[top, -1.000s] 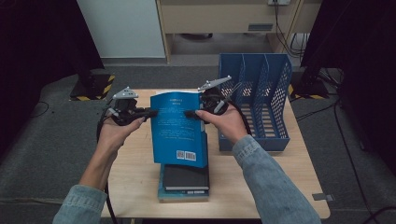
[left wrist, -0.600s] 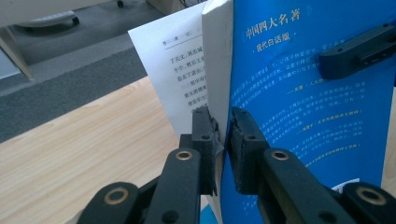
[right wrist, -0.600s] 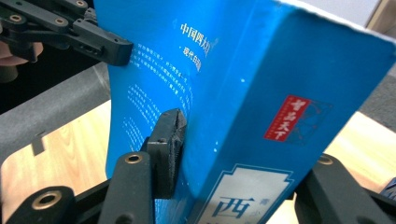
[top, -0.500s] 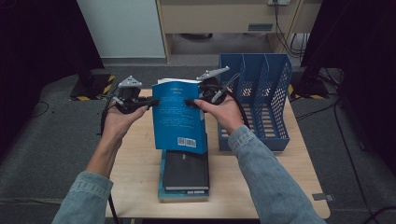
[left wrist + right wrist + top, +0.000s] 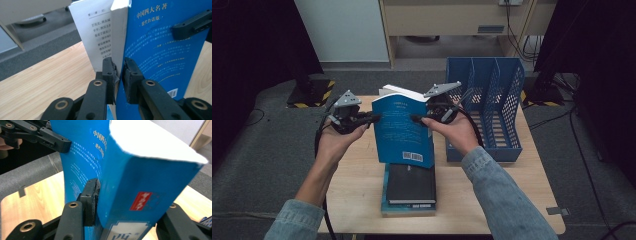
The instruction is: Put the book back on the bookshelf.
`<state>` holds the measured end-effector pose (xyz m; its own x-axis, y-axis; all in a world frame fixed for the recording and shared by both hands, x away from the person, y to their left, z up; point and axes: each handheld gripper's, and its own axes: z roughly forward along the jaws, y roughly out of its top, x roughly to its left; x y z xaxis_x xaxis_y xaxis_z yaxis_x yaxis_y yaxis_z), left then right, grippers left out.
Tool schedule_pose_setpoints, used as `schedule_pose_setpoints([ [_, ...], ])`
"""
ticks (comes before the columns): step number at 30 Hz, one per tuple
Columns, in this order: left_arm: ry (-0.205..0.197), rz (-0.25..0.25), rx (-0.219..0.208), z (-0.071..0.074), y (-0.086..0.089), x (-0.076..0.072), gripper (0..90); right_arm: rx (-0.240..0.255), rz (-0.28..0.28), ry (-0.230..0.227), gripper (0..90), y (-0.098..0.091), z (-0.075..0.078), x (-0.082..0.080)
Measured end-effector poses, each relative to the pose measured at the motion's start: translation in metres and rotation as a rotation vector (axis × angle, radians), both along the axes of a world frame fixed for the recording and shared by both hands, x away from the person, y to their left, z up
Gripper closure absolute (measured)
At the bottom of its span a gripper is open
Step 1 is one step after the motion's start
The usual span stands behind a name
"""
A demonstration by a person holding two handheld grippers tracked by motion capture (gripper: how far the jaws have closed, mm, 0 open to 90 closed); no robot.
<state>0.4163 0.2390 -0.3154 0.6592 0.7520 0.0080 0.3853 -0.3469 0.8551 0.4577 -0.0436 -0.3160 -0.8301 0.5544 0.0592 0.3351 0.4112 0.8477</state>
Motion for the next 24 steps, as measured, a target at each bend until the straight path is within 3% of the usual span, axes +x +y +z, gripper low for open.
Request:
schedule_pose_setpoints([
  [4,-0.027,-0.017,0.010,0.001,0.000,-0.016,79.9,0.000,0.030,-0.021,55.7,-0.005,0.003,-0.022],
  [9,-0.043,-0.034,0.012,0.001,0.000,-0.028,79.4,-0.033,0.060,-0.018,53.0,-0.003,0.011,-0.032],
  [17,-0.056,-0.052,-0.001,-0.001,0.003,-0.039,79.1,-0.084,0.104,-0.029,49.4,0.009,0.031,-0.030],
  [24,-0.057,-0.031,-0.039,-0.005,0.004,-0.039,76.1,-0.077,0.166,0.028,49.0,0.016,0.039,-0.024],
])
